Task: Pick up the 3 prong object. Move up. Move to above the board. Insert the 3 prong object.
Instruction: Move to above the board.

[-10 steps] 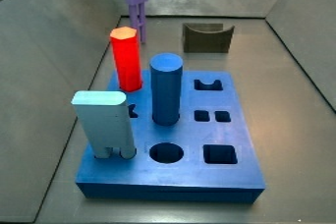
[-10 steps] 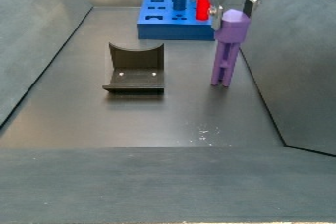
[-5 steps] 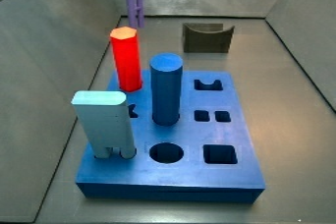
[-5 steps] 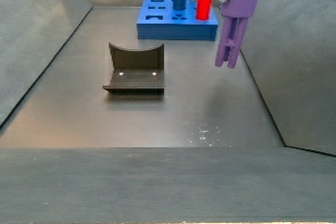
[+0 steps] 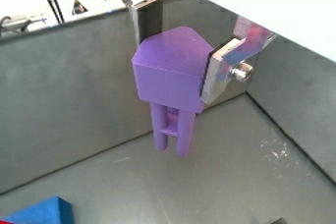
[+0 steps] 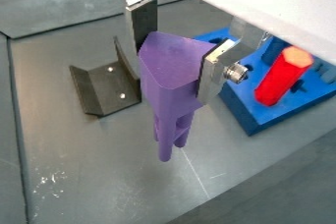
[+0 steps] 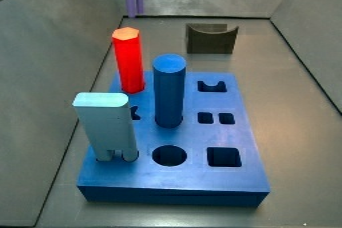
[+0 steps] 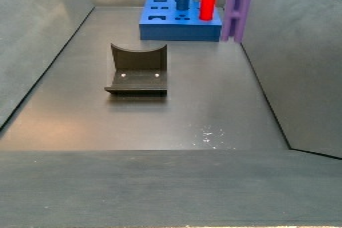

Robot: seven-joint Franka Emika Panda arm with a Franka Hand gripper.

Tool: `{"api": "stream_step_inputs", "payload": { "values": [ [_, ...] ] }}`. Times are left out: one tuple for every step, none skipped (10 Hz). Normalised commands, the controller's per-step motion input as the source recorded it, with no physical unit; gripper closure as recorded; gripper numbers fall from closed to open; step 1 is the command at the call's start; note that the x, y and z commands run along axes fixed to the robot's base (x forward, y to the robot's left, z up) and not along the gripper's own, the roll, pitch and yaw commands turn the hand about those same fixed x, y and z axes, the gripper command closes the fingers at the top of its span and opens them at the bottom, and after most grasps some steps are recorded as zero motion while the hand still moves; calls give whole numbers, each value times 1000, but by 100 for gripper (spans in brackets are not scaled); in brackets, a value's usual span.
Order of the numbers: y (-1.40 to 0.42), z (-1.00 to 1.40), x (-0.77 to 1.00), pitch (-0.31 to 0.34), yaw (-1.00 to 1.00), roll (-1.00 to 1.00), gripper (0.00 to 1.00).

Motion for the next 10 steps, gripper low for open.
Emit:
{"api": "stream_step_inputs", "payload": {
  "values": [
    [-48, 323, 9, 93, 17, 90, 100],
    [-1000, 299, 312, 13, -1000, 74, 100],
    [-1000, 275, 319, 11, -1000, 72, 100],
    [-1000, 284, 331, 62, -1000, 34, 100],
    [-1000, 288, 346, 104, -816, -26, 100],
    [-1000, 288, 352, 135, -549, -36, 100],
    [-1000, 291, 368, 151, -281, -40, 100],
    [-1000, 294, 379, 151, -191, -44, 100],
    [-1000, 297, 396, 147, -62, -16, 100],
    [-1000, 299, 415, 141, -22, -5, 100]
  ]
}}
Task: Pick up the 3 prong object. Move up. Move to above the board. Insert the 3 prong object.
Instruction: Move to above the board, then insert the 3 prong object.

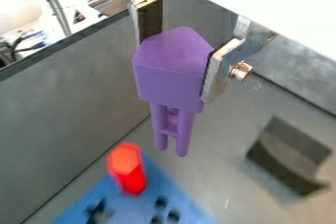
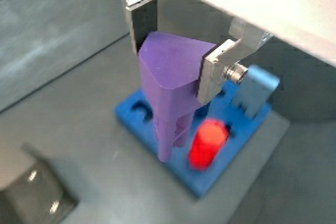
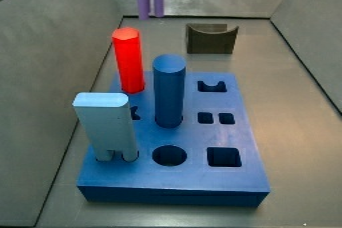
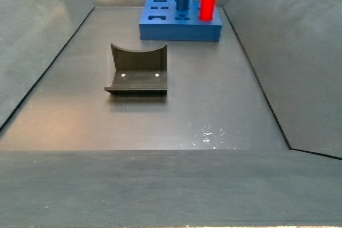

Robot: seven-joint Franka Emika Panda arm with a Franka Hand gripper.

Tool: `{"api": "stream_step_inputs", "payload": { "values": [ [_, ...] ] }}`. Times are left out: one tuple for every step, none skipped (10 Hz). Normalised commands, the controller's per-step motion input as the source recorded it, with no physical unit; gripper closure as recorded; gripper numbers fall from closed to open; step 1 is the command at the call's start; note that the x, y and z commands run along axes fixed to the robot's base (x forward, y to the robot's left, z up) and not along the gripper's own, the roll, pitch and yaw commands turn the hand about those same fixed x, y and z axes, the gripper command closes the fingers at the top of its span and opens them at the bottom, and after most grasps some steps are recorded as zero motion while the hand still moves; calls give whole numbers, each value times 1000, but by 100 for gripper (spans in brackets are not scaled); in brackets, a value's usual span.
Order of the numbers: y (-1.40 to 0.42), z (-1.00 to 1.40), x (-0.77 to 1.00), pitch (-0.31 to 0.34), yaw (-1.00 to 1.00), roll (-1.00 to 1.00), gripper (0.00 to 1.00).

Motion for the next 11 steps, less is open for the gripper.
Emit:
{"api": "stream_step_inputs", "payload": {
  "values": [
    [-735, 223, 335, 140, 1, 4, 100],
    [-456, 142, 239, 128, 5, 15, 100],
    [-237, 82, 140, 92, 9, 28, 100],
    [0, 0, 0, 0, 0, 6, 100],
    [-177, 0, -71, -63, 194, 143, 100],
    [-80, -14, 54, -16, 454, 29, 100],
    [-63, -46, 0, -74, 517, 0, 100],
    [-9, -6, 0, -57, 577, -3, 100],
    [-54, -57, 14, -60, 649, -24, 100],
    [-17, -49, 43, -43, 691, -30, 100],
    [0, -71, 94, -34, 677, -57, 100]
  ]
}}
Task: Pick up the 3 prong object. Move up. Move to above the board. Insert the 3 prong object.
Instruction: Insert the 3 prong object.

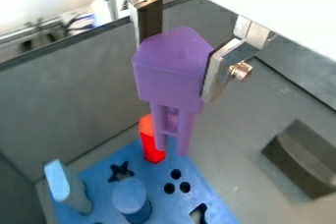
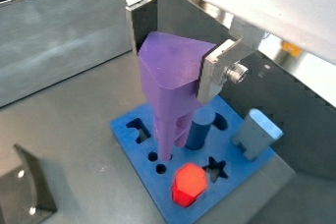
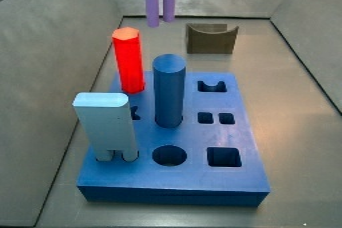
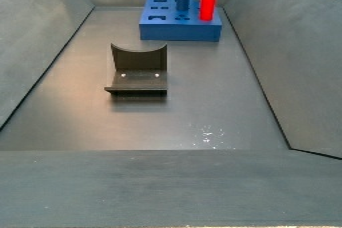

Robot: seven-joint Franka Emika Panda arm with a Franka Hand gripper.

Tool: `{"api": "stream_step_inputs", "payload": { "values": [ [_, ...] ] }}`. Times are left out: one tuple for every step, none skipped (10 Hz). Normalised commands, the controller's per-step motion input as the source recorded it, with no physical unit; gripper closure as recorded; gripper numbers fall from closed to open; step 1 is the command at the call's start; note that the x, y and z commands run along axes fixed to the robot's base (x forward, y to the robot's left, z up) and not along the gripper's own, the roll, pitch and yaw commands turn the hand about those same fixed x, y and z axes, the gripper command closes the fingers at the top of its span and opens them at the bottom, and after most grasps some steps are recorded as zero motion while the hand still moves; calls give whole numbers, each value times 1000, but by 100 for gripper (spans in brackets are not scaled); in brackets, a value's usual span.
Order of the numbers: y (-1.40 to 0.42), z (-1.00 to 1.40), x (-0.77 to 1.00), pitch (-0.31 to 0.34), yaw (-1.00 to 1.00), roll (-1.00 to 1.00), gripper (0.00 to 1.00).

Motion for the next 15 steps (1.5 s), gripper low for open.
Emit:
{"api": "stream_step_inputs", "payload": {
  "values": [
    [-91, -151, 131, -41, 689, -40, 100],
    [-100, -197, 109, -64, 737, -63, 100],
    [-66, -300, 317, 0, 737, -61, 100],
    [0, -411, 211, -34, 726, -71, 100],
    [0, -434, 220, -27, 706, -83, 100],
    [0, -414, 220, -26, 697, -89, 100],
    [40, -280, 277, 0, 657, -101, 100],
    [86, -280, 0, -37, 483, -86, 100],
    [151, -323, 186, -9, 531, -117, 100],
    [166, -286, 120, 0, 454, -116, 100],
    [86, -346, 0, -50, 266, -94, 100],
    [91, -403, 11, -30, 294, -71, 100],
    [20, -346, 0, -4, 126, -31, 100],
    [49, -469, -14, -49, 43, 0, 100],
    [0, -306, 0, -23, 0, 0, 100]
  ]
}}
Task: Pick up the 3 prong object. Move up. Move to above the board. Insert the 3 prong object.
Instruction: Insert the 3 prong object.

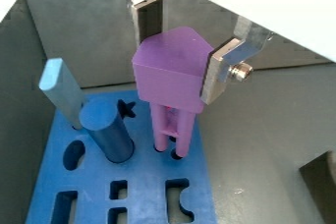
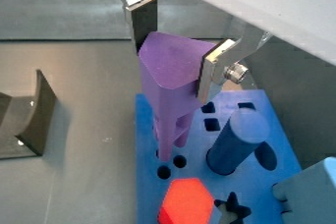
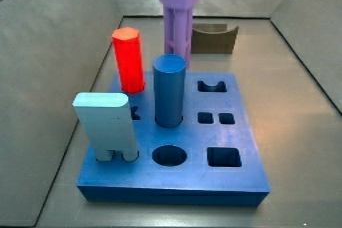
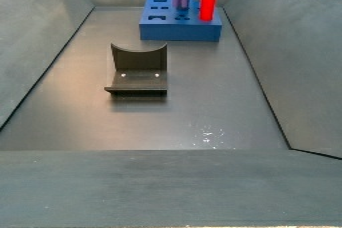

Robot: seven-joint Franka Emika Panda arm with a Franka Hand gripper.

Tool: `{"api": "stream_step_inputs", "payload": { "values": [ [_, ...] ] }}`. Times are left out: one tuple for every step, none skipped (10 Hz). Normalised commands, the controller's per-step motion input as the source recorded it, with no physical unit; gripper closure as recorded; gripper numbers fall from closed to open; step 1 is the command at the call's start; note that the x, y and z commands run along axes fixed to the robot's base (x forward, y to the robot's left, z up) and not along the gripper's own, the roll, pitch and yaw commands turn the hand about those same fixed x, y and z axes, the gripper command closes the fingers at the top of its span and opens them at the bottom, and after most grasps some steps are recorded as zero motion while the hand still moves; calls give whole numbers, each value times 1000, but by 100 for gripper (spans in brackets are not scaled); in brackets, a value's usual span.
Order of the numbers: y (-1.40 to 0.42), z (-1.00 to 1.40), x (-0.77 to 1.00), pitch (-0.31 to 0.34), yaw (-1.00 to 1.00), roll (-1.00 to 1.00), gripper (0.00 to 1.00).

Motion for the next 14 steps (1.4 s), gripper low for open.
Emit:
{"api": "stream_step_inputs", "payload": {
  "values": [
    [14, -240, -20, -4, 0, 0, 100],
    [11, -263, -71, -11, 0, 0, 100],
    [17, -260, -111, -30, 0, 0, 100],
    [57, -271, -129, -51, 0, 0, 100],
    [0, -43, 0, 0, 0, 0, 100],
    [0, -6, 0, 0, 0, -33, 100],
    [-171, -126, 0, 0, 0, 3, 100],
    [-146, -26, 0, -21, 49, 0, 100],
    [0, -29, 0, 0, 0, 0, 100],
    [0, -286, 83, 0, 0, 69, 100],
    [0, -314, 0, -1, 0, 76, 100],
    [0, -271, 0, 0, 0, 56, 100],
    [0, -303, 6, 0, 0, 47, 100],
    [-17, -663, 69, -16, 0, 154, 100]
  ]
}}
